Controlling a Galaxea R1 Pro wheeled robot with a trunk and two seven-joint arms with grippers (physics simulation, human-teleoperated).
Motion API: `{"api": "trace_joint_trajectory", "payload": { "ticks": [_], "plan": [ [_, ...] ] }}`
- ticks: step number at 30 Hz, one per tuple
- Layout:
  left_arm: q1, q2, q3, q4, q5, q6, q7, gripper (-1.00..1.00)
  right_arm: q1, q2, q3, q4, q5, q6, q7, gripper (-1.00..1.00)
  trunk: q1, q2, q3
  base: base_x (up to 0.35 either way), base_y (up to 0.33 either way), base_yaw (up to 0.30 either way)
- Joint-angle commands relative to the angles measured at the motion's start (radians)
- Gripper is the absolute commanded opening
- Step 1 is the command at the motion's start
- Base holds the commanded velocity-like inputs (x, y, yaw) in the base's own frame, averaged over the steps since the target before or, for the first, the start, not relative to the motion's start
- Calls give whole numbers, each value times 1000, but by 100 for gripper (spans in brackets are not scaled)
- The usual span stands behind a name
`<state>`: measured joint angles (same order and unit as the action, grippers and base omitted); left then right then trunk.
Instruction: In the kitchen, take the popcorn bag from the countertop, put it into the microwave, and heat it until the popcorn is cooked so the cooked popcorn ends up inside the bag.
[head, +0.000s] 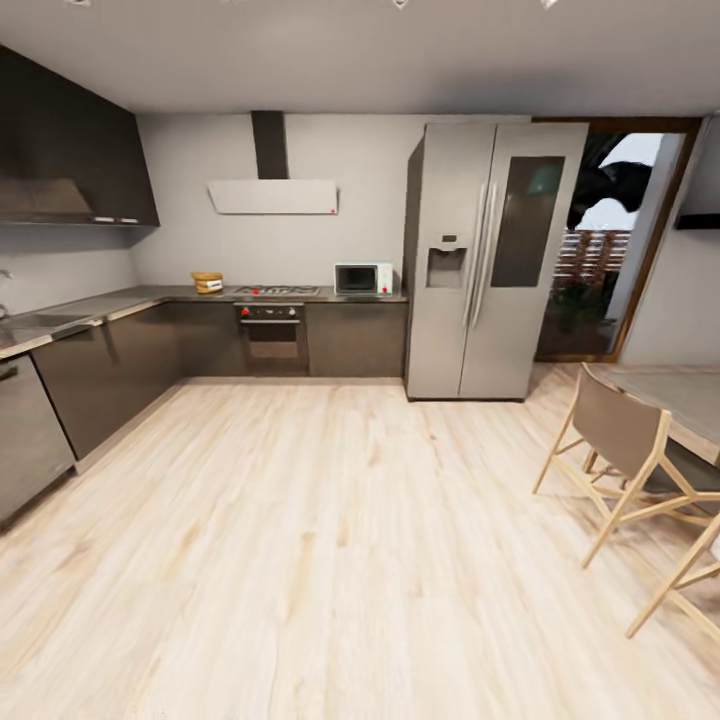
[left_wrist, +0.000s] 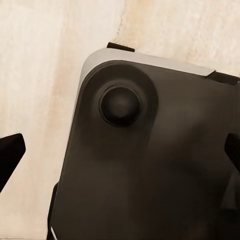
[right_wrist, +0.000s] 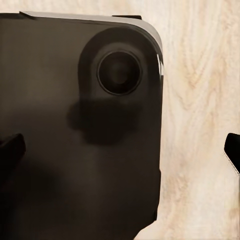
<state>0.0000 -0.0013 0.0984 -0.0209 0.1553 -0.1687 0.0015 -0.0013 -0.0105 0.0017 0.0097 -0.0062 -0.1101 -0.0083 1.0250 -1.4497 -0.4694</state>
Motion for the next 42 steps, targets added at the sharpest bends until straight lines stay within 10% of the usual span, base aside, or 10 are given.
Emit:
{"api": "trace_joint_trajectory", "payload": {
  "ticks": [1, 42],
  "plan": [
    [0, 0, 7, -1, 0, -2, 0, 100, 0, 0, 0, 1, -1, -5, -1, 100, 0, 0, -1, 0, 0, 299],
    [0, 3, 5, -1, -2, 39, -1, 100, 0, 0, 3, 3, 3, 3, 0, 100, 0, 0, -1, 272, 62, 22]
  ]
}}
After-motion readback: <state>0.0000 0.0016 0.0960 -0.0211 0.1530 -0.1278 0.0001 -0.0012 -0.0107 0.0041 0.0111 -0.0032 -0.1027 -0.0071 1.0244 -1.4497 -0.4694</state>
